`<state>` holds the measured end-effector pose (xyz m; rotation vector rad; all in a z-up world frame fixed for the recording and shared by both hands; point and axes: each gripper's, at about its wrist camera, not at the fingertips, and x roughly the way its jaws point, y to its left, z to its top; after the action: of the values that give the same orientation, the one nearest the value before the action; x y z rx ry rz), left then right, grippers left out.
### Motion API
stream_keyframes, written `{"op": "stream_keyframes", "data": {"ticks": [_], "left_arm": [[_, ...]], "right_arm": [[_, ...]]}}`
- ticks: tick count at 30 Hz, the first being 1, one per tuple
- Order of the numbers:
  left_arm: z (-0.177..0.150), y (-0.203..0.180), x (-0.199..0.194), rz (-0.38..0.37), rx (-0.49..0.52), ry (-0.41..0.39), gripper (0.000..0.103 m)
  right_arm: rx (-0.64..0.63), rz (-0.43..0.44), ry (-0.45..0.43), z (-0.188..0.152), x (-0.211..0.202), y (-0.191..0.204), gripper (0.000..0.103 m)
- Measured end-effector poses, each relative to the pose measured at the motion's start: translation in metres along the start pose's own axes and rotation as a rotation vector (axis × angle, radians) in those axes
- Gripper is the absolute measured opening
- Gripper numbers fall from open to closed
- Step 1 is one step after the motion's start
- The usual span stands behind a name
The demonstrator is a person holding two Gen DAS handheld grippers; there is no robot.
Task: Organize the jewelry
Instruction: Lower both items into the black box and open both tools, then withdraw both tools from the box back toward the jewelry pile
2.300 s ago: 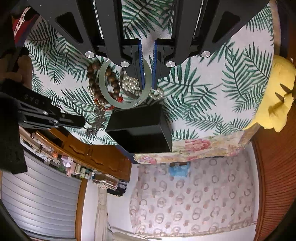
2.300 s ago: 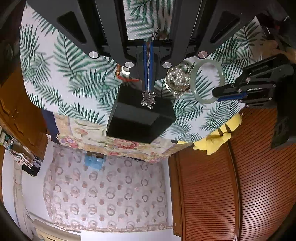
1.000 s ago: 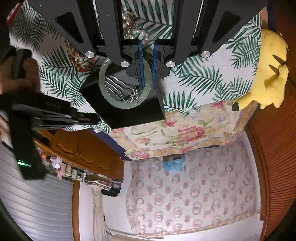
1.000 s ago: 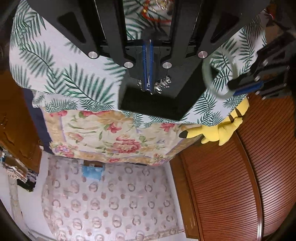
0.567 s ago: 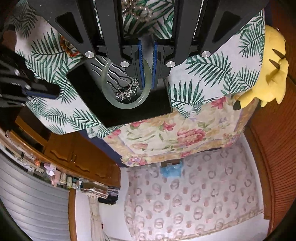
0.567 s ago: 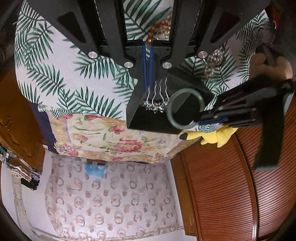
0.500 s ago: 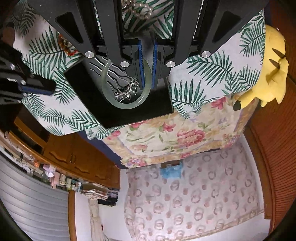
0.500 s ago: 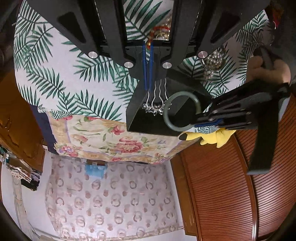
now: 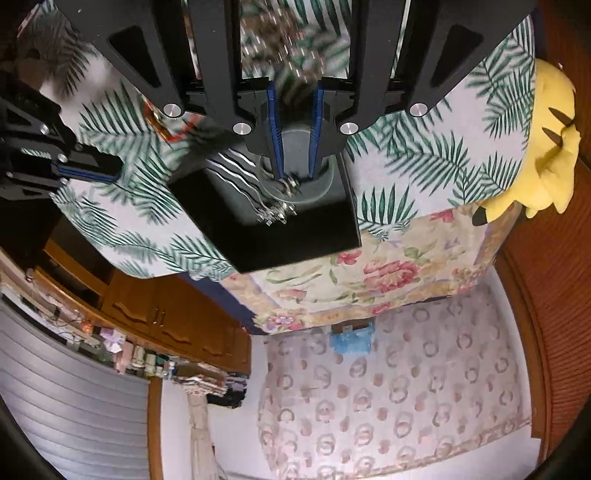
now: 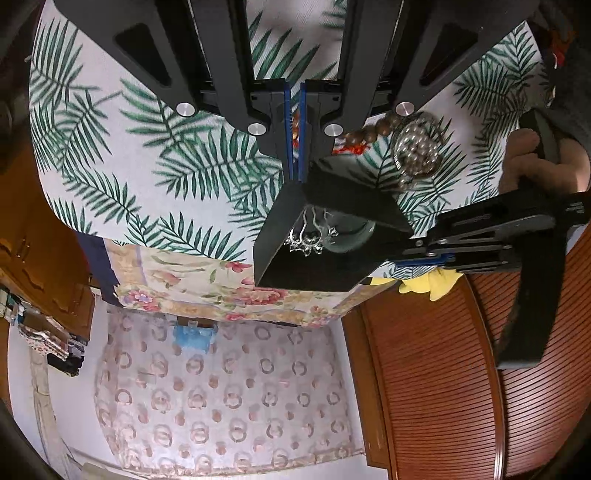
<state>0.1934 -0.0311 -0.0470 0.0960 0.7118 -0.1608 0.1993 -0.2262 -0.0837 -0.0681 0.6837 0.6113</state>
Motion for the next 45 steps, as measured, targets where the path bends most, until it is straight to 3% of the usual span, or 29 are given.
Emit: {"op": "stream_keyframes", "data": {"ticks": [9,15,23,37,45], "left_arm": [[-0.037,-0.009,-0.034,-0.042,0.021,-0.012,0.029],[-0.062,-0.015,-0.041,-0.053,0.03,0.008,0.047],[-0.078,-0.021,-0.029,-0.044,0.067,0.07,0.069],[-0.08,-0.027,-0.005,-0.006,0.129,0.139,0.071],[-0.077,-0.03,0.003,0.026,0.149,0.139,0.07]], "right_arm": [[-0.013,-0.004,-0.01,-0.032,-0.027,0.024,0.004],[0.023,0.006,-0.012,-0.051,-0.045,0.033,0.004],[0.034,-0.018,0.015,-0.076,-0.05,0.04,0.022],[0.034,-0.025,0.036,-0.084,-0.047,0.042,0.025],[0.028,-0.025,0.04,-0.081,-0.045,0.042,0.025]]}}
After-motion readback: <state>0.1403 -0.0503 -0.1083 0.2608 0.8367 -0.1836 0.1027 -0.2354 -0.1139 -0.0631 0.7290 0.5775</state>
